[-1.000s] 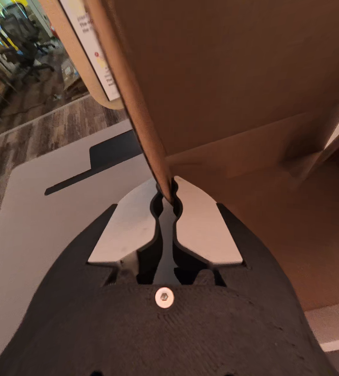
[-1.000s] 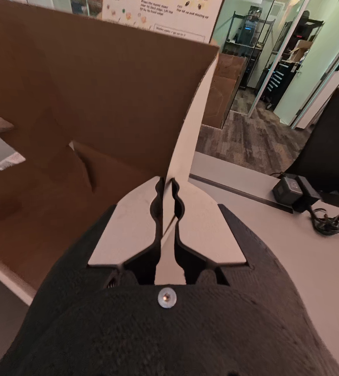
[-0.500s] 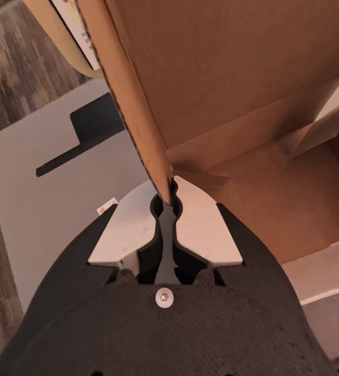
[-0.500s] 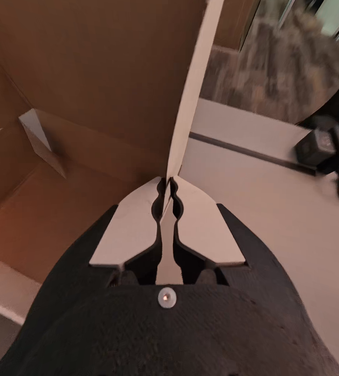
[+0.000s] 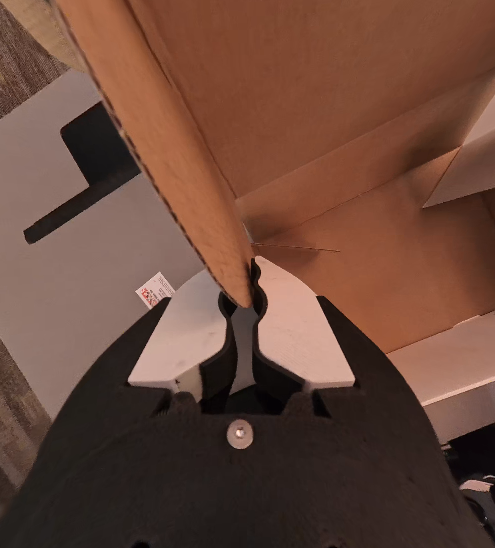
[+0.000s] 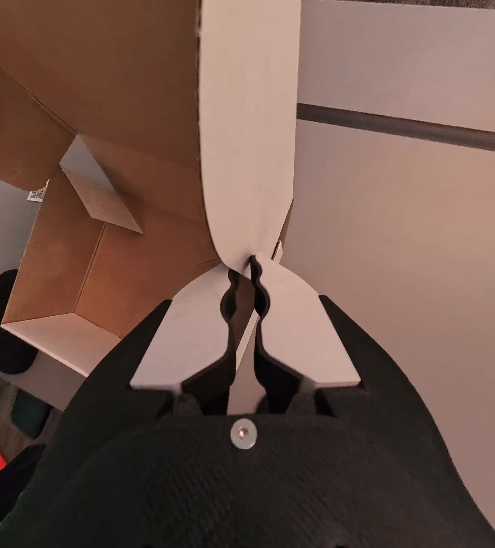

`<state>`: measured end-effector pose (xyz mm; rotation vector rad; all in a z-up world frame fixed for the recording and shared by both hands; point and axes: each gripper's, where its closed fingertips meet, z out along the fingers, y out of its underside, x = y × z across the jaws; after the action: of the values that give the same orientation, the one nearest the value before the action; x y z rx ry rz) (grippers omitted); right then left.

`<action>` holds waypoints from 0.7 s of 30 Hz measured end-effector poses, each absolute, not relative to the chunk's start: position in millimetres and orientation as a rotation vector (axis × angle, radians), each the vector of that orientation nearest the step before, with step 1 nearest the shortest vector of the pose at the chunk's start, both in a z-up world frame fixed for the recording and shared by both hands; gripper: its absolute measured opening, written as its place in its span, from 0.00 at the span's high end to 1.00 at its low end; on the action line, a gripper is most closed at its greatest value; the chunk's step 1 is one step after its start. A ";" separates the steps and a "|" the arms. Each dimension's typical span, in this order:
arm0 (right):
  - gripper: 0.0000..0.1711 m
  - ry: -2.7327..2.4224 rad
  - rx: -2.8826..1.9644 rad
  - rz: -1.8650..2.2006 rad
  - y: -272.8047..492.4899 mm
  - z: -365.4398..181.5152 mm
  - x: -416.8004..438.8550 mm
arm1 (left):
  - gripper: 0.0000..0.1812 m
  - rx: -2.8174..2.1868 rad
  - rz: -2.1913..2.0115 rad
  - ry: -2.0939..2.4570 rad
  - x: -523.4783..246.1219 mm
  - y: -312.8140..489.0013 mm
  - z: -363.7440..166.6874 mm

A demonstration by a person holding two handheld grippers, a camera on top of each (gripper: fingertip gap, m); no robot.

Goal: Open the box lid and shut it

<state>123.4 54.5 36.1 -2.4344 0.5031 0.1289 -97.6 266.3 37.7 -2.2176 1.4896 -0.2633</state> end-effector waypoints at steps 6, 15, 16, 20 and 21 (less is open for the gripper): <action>0.96 0.505 -2.349 0.115 51.7 36.5 128.1 | 0.98 -2.175 -0.326 1.461 -98.4 268.5 37.7; 0.86 0.443 -2.302 0.094 54.9 40.5 125.1 | 0.83 -2.080 -0.336 1.413 -99.4 269.3 48.8; 0.85 0.428 -2.298 0.088 54.9 40.9 124.1 | 0.82 -2.068 -0.351 1.405 -100.4 268.1 52.0; 0.78 0.386 -2.257 0.021 53.0 45.3 126.0 | 0.82 -1.975 -0.393 1.363 -107.0 264.6 70.0; 0.76 0.377 -2.241 -0.002 51.8 47.0 127.2 | 0.81 -1.950 -0.397 1.353 -110.2 264.1 74.5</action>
<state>127.2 51.8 47.0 -2.2414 0.3771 -0.0015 -110.2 264.1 74.5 -1.9503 1.3526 -0.3970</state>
